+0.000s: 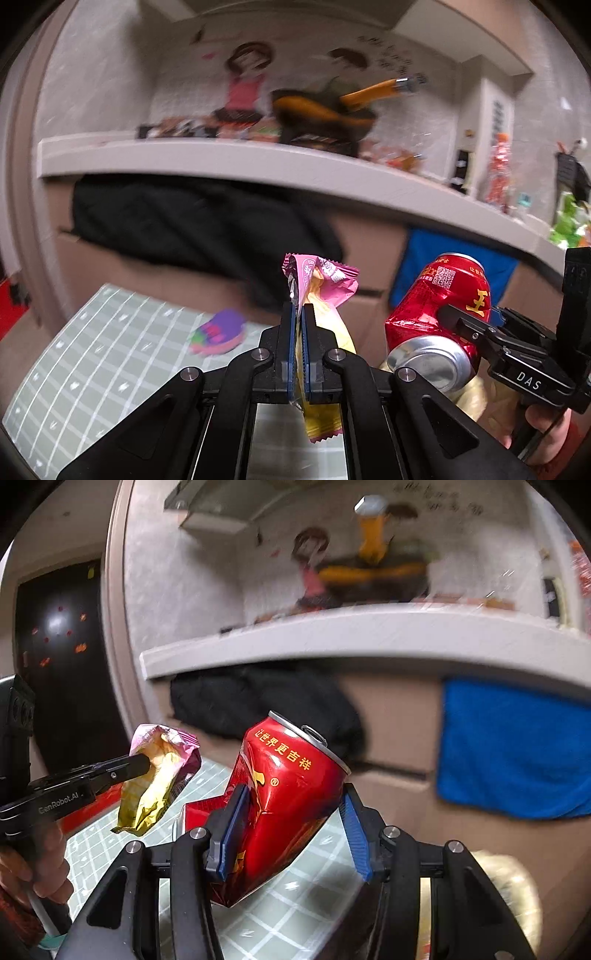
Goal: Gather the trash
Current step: 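Lift the pink-yellow wrapper and red can and carry them toward the bin, then open both grippers over the bin to drop the wrapper and can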
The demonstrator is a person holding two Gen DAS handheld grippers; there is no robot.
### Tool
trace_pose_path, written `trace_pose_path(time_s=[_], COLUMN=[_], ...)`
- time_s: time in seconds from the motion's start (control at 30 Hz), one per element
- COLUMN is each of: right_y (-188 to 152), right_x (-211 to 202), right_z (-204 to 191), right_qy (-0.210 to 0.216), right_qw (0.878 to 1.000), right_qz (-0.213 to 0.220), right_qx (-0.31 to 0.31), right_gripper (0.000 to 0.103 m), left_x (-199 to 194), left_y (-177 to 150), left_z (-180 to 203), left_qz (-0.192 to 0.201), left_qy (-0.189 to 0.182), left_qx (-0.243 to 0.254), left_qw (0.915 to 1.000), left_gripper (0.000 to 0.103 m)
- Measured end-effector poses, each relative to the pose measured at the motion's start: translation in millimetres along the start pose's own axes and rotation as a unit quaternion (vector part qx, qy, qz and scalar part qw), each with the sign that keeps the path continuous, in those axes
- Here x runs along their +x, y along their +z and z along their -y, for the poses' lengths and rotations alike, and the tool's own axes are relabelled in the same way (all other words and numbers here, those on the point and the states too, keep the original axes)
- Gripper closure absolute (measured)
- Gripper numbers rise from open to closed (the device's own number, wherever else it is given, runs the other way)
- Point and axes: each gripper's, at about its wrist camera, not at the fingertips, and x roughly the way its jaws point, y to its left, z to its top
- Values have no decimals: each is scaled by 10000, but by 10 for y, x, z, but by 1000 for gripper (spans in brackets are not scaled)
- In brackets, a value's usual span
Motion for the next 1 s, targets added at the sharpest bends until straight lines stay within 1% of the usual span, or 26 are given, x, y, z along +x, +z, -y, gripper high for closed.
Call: trace_pose_path(time_s=[0.07,0.1,0.2,0.33,0.5,0.67,0.77,1.0], right_y=[28,39,34,4,-134,-276,-389,-648], right_x=[-185,-307,-589,-806,-1061,-1132,-1117,-897], right_z=[151,247,484,796,1165,1440,1561,1797], right_qy=[-207,-375,-735,-1115,-1470,-1662,-1712,-1697], right_qw=[9997,9990,9965,9927,9878,9849,9840,9835], right_qz=[146,244,389,464,503,372,283,-63], right_qx=[-33,-60,-118,-62,126,298,393,622], right_gripper=[57,57,57,57,57,57,57,57], left_x=[41,61,141,274,454,629,775,1111], left_y=[58,74,123,133,49,-91,-183,-550], left_z=[265,393,766,1207,1665,1924,2026,2066], left_qz=[125,166,238,224,125,-42,-230,-774], left_qy=[-154,-235,-508,-839,-1091,-1263,-1316,-1368], left_qx=[127,192,336,473,680,784,814,865], left_qw=[9997,9994,9979,9951,9916,9889,9877,9838], left_gripper=[100,100,100,100,100,100,100,100])
